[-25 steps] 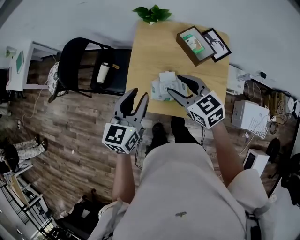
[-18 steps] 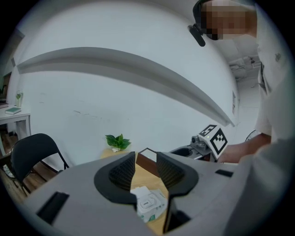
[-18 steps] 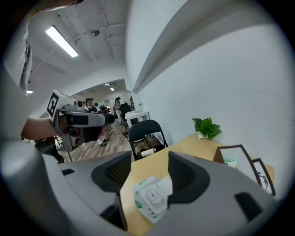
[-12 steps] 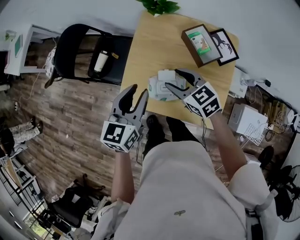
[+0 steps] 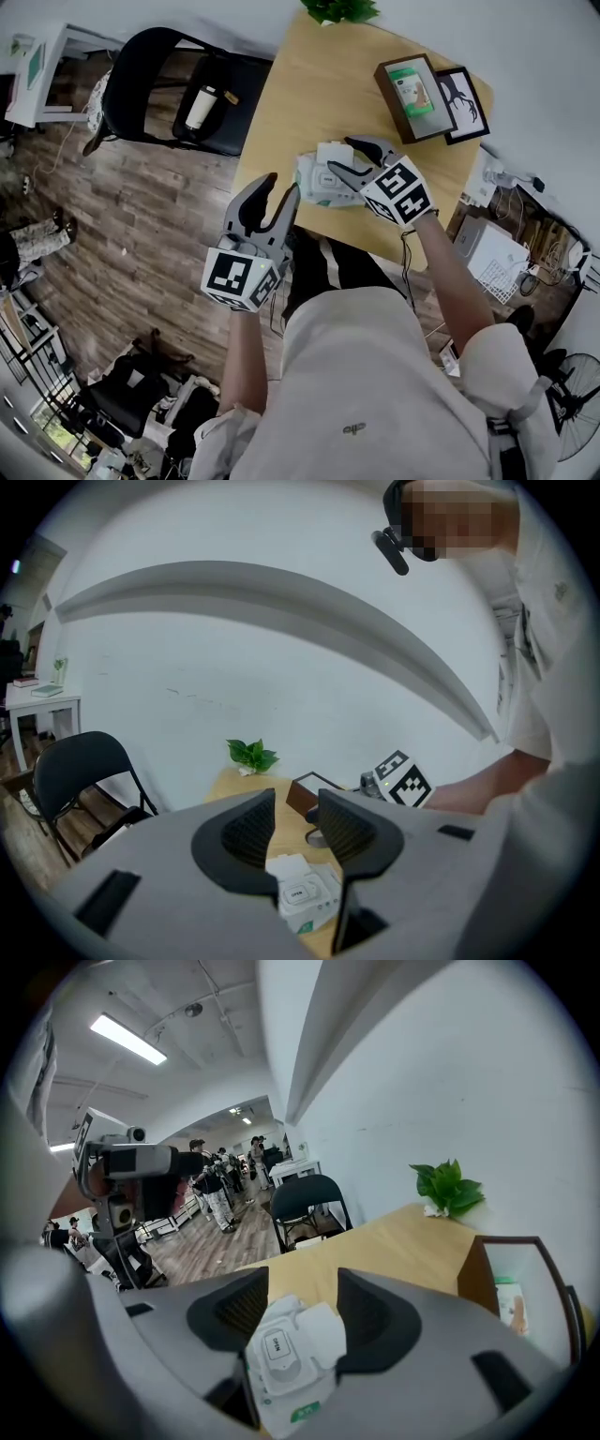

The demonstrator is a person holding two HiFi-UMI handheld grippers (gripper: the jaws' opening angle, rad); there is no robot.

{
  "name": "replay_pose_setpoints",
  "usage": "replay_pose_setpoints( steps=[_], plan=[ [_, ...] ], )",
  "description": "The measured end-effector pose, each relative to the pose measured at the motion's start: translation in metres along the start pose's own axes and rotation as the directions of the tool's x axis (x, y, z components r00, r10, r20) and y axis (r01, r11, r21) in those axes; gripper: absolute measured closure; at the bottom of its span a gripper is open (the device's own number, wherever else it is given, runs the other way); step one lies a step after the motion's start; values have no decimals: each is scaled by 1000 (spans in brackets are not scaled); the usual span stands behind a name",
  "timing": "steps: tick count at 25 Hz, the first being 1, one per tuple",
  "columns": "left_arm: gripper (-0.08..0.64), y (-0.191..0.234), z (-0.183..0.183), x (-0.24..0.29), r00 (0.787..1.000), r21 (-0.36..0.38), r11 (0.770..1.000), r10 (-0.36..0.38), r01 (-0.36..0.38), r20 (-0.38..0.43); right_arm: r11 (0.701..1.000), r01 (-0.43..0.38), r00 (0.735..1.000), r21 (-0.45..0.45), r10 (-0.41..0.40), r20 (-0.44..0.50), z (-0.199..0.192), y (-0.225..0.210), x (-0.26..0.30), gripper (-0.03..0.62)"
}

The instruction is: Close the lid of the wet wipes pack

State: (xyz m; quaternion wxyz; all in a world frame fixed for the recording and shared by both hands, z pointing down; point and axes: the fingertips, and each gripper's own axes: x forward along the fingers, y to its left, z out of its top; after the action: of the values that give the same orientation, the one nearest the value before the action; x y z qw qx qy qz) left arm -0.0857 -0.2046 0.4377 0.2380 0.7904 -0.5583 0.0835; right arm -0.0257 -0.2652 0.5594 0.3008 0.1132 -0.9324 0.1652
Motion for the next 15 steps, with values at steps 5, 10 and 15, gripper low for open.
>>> replay_pose_setpoints(
  steps=[5,10,15],
  plan=[
    [437,3,-11,1,1000,-31,999,23,-24,-13,1000,-25,998,9,26,-49,-16,-10,18,367],
    [437,8,-14,2,999,-35,998,45,-45,-15,999,-39,996,24,41,-84,-32,-19,34,371],
    [437,13,-25,1,998,-55,996,65,-67,-27,998,-46,992,39,50,-115,-48,-26,48,380]
  ],
)
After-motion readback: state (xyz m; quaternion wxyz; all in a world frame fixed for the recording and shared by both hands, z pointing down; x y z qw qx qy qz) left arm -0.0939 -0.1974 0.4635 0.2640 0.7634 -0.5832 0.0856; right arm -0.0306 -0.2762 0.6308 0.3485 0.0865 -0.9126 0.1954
